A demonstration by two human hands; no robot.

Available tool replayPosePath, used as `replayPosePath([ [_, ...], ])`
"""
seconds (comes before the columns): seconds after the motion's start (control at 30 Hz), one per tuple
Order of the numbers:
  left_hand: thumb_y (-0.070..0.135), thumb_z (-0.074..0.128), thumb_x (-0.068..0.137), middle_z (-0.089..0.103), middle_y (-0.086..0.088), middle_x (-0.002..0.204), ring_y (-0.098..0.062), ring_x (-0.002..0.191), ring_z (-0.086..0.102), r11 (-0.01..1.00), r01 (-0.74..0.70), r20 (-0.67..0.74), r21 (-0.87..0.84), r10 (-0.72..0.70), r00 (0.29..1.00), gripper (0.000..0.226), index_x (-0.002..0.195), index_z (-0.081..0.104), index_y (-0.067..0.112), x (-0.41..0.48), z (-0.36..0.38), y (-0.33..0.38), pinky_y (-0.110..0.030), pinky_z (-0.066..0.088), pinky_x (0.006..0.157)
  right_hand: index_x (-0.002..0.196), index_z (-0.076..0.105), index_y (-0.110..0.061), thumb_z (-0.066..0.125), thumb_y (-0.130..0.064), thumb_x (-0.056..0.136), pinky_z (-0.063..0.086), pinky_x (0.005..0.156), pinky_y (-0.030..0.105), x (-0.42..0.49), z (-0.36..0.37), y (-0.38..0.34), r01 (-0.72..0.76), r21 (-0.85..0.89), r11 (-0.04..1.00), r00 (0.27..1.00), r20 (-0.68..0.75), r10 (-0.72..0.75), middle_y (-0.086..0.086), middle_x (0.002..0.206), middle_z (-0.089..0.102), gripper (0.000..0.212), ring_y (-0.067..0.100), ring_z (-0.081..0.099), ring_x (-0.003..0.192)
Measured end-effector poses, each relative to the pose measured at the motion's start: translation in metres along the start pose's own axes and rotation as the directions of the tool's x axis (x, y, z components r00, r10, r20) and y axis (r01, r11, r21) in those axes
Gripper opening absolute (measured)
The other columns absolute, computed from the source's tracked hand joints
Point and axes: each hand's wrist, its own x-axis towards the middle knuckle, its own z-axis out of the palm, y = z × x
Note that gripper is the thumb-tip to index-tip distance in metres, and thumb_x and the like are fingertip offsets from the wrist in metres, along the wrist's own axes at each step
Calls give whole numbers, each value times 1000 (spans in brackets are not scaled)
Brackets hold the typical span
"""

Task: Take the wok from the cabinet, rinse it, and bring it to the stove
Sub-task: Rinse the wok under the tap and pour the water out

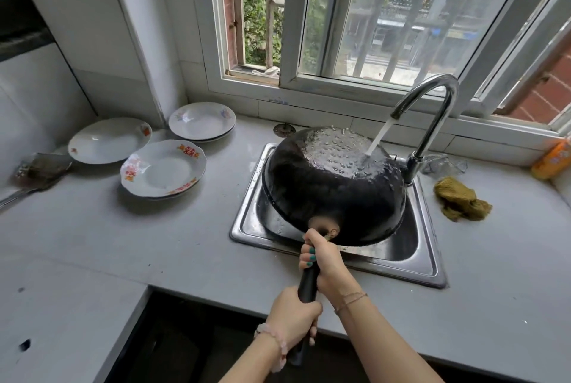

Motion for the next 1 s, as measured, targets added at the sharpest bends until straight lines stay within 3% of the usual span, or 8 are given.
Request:
replayPosePath([
  [0.2, 6, 49, 73, 50, -2, 49, -11, 33, 47, 989, 1, -125, 147, 18, 992, 5, 74, 49, 11, -8, -16, 6, -20, 42, 38, 57, 36, -18, 47, -9, 88, 23, 28, 16, 2, 15, 6, -95, 143, 985, 987, 142, 75, -8, 40, 27, 34, 4, 24, 29],
  [0.43, 11, 50, 76, 55, -3, 52, -13, 35, 50, 955, -100, -185, 279, 155, 970, 4, 79, 49, 11, -21, -46, 20, -22, 42, 39, 43, 33, -19, 43, -11, 88, 22, 27, 14, 4, 41, 3, -235, 295, 926, 912, 396, 106, -8, 34, 25, 46, 3, 24, 25],
  [0.57, -1, 49, 80, 46, -1, 47, -12, 36, 43, 992, -106, -127, -64, 97, 987, 14, 70, 45, 7, -29, -51, 32, -23, 39, 39, 39, 34, -16, 54, -8, 75, 24, 27, 13, 2, 51, -3, -320, 366, 874, 838, 540, 81, -7, 32, 29, 42, 4, 28, 24],
  [0.63, -5, 46, 82, 43, -1, 46, -10, 34, 39, 942, -46, -51, -332, 30, 998, 19, 67, 45, 7, -31, -49, 38, -19, 35, 34, 41, 33, -16, 68, 2, 63, 26, 27, 14, 2, 54, -6, -389, 425, 817, 781, 622, 48, -7, 34, 25, 45, 4, 24, 26],
  [0.7, -5, 44, 85, 42, -1, 46, -9, 32, 37, 886, -13, 8, -463, 19, 1000, 20, 67, 44, 7, -33, -48, 45, -16, 33, 32, 46, 28, -20, 74, 8, 56, 26, 29, 14, 2, 58, -9, -469, 472, 747, 721, 692, 15, -10, 40, 20, 54, 3, 19, 31],
  [0.77, -3, 45, 84, 43, 0, 47, -9, 32, 38, 913, -53, -18, -404, 50, 999, 18, 69, 44, 7, -33, -49, 49, -18, 34, 33, 48, 27, -22, 73, 9, 58, 25, 31, 14, 3, 59, -10, -521, 484, 703, 680, 733, 0, -10, 42, 20, 57, 3, 19, 33],
  [0.87, -1, 47, 81, 44, 1, 44, -11, 34, 41, 982, -141, -110, -127, 127, 986, 14, 69, 44, 8, -35, -49, 50, -21, 38, 37, 47, 30, -20, 70, 7, 63, 25, 32, 15, 4, 55, -9, -551, 458, 698, 653, 757, 19, -10, 41, 21, 51, 4, 20, 33],
  [1.0, 9, 51, 77, 48, -1, 50, -7, 32, 45, 956, -180, -232, 234, 234, 944, 9, 74, 45, 15, -32, -49, 45, -19, 38, 37, 55, 35, -17, 55, -7, 69, 29, 29, 14, 6, 55, -14, -457, 375, 807, 783, 599, 165, -7, 39, 28, 26, 5, 28, 29],
])
